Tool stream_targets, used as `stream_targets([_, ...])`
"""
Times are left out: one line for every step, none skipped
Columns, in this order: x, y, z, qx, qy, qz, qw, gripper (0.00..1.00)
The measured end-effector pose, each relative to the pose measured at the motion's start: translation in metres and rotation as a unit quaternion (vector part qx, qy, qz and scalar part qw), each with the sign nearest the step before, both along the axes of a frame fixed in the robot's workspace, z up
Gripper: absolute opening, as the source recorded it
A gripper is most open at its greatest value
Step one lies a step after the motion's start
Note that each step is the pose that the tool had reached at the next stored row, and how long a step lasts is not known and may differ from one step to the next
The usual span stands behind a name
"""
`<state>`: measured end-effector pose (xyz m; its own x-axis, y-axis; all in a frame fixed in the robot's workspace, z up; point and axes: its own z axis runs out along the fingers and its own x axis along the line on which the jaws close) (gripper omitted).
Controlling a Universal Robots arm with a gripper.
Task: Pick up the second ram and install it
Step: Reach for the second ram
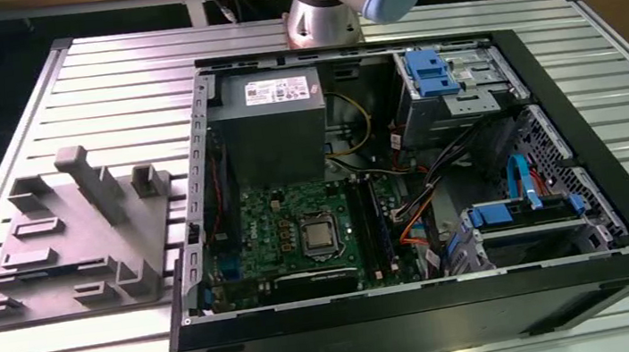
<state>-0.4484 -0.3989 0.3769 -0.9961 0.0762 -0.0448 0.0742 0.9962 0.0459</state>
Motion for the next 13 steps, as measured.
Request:
stream_targets([0.0000, 0.0000, 0.0000, 0.0000, 0.0000, 0.000, 1.0000, 0.10])
stream_targets([0.0000, 0.0000, 0.0000, 0.0000, 0.0000, 0.000, 1.0000, 0.10])
stream_targets([0.0000, -0.0001, 0.0000, 0.0000, 0.0000, 0.000, 1.0000, 0.10])
stream_targets([0.0001, 0.0000, 0.0000, 0.0000, 0.0000, 0.000, 1.0000, 0.10])
stream_targets([0.0001, 0.0000, 0.0000, 0.0000, 0.0000, 0.000, 1.0000, 0.10])
stream_targets([0.0002, 0.0000, 0.0000, 0.0000, 0.0000, 0.000, 1.0000, 0.10])
stream_targets([0.0002, 0.0000, 0.0000, 0.0000, 0.0000, 0.000, 1.0000, 0.10])
stream_targets([0.0002, 0.0000, 0.0000, 0.0000, 0.0000, 0.000, 1.0000, 0.10])
stream_targets([0.0002, 0.0000, 0.0000, 0.0000, 0.0000, 0.000, 1.0000, 0.10])
stream_targets([0.0004, 0.0000, 0.0000, 0.0000, 0.0000, 0.000, 1.0000, 0.10])
stream_targets([0.0008, 0.0000, 0.0001, -0.0001, 0.0000, 0.000, 1.0000, 0.10])
stream_targets([0.0011, 0.0000, 0.0001, -0.0002, 0.0001, 0.000, 1.0000, 0.10])
stream_targets([0.0015, -0.0001, 0.0000, -0.0003, 0.0000, 0.000, 1.0000, 0.10])
